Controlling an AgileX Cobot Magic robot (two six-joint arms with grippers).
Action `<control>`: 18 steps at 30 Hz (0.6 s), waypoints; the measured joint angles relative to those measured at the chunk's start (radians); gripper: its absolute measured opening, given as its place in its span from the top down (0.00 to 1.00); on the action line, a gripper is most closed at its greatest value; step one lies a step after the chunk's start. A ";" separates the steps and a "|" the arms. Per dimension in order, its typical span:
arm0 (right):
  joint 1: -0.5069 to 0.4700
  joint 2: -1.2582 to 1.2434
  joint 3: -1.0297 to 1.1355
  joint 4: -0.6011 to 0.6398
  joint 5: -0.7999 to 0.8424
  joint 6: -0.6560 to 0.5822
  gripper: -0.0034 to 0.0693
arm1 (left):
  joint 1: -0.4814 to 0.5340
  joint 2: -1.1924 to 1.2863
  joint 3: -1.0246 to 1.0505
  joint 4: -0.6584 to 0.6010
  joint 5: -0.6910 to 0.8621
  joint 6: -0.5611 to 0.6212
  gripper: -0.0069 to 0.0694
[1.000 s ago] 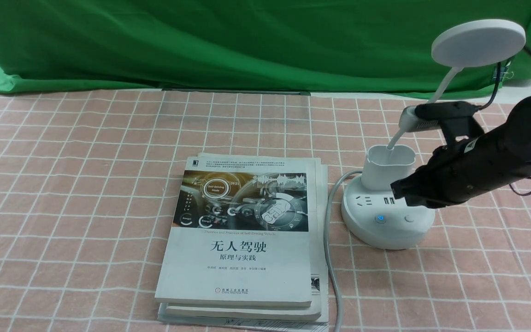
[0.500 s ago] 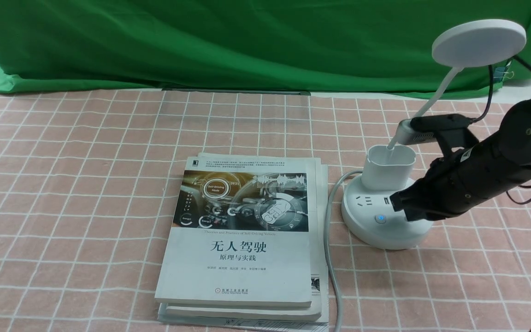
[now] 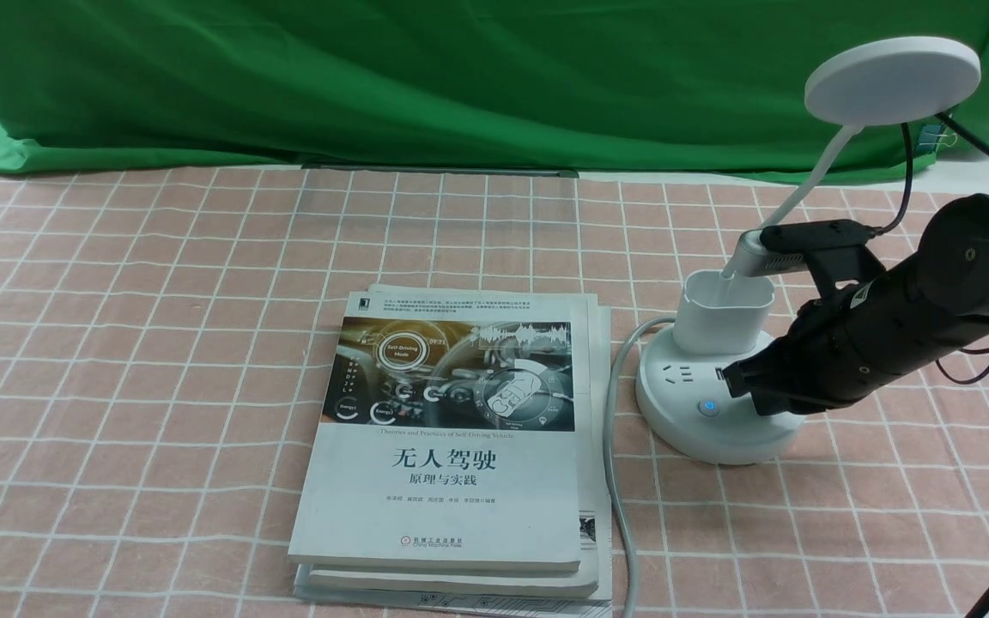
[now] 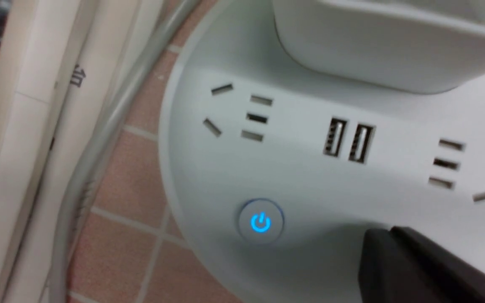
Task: Turn on the table lamp on the pink coffee tablecloth with your hand.
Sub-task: 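Press the button on the base of the white desk lamp with the right gripper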
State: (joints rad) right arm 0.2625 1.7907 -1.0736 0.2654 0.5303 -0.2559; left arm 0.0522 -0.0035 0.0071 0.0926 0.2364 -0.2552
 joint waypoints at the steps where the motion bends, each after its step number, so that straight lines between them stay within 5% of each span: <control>1: 0.000 0.000 0.000 0.000 -0.002 0.000 0.91 | 0.000 0.000 0.000 0.000 0.000 0.000 0.88; 18: -0.002 0.021 -0.010 -0.001 -0.002 0.008 0.91 | 0.000 0.000 0.000 0.000 0.000 0.000 0.88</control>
State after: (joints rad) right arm 0.2607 1.8117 -1.0836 0.2643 0.5278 -0.2483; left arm 0.0522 -0.0035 0.0071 0.0926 0.2364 -0.2552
